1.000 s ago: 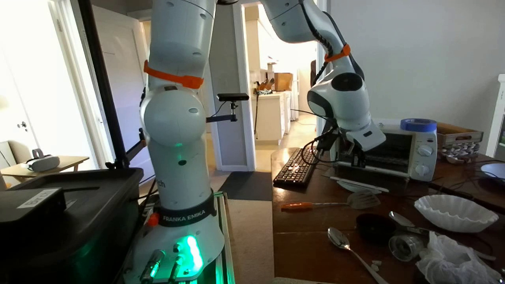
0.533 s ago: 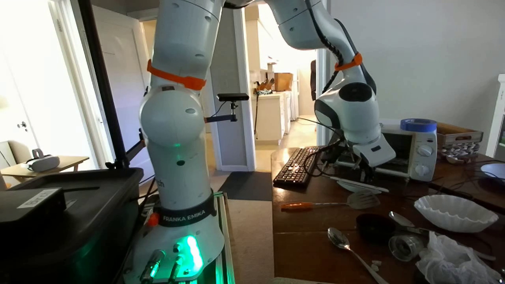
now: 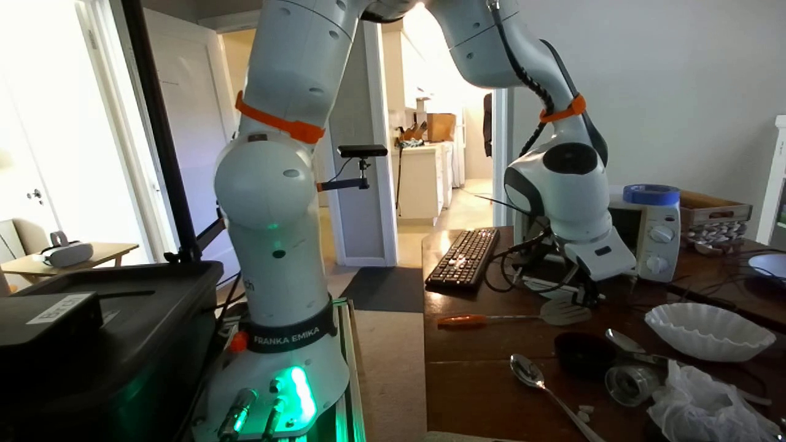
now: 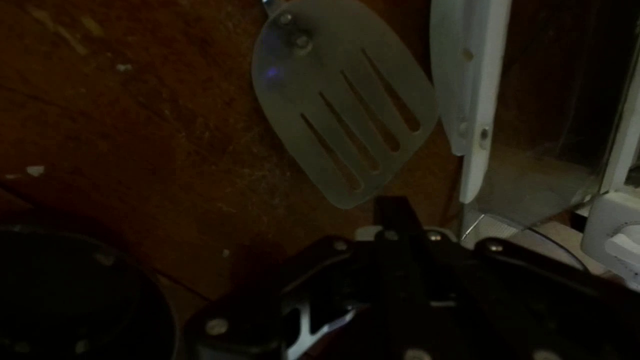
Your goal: Close the oven door.
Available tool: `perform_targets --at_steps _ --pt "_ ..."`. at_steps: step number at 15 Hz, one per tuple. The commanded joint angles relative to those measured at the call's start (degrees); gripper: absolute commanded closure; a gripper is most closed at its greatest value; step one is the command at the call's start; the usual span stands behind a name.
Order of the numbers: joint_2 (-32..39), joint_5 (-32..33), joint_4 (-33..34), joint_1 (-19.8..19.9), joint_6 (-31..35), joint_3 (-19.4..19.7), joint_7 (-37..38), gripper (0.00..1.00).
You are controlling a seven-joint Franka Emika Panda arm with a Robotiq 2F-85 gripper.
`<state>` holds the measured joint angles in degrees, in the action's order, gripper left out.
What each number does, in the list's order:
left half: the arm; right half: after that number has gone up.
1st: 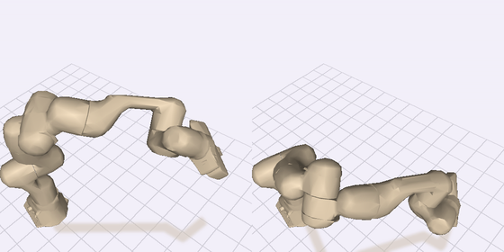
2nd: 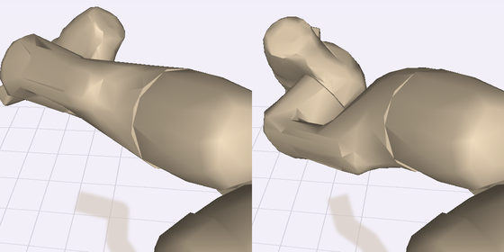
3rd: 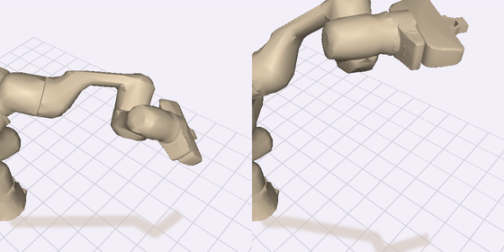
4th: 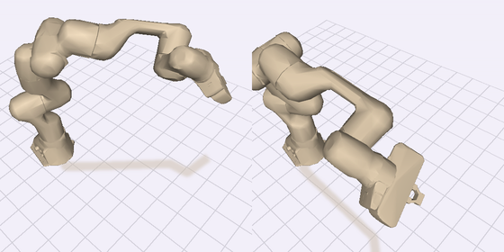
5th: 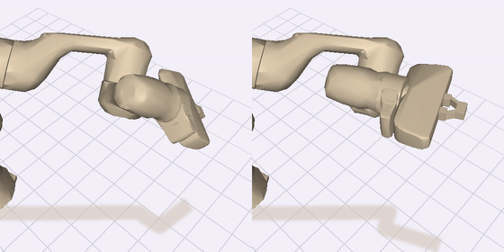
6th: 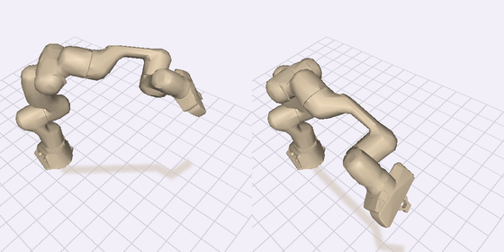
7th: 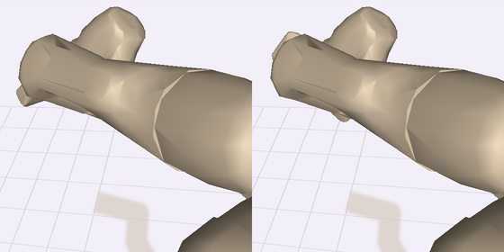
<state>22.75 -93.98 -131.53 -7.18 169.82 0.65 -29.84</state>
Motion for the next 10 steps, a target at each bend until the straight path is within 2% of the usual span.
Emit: perform_targets --at_steps 1,10 --pt "2.59 -1.82 3.46 0.49 -0.64 0.10 -3.39 1.00" --pt "7.27 -8.31 9.30 0.73 -3.07 -0.11 -12.50 1.00"
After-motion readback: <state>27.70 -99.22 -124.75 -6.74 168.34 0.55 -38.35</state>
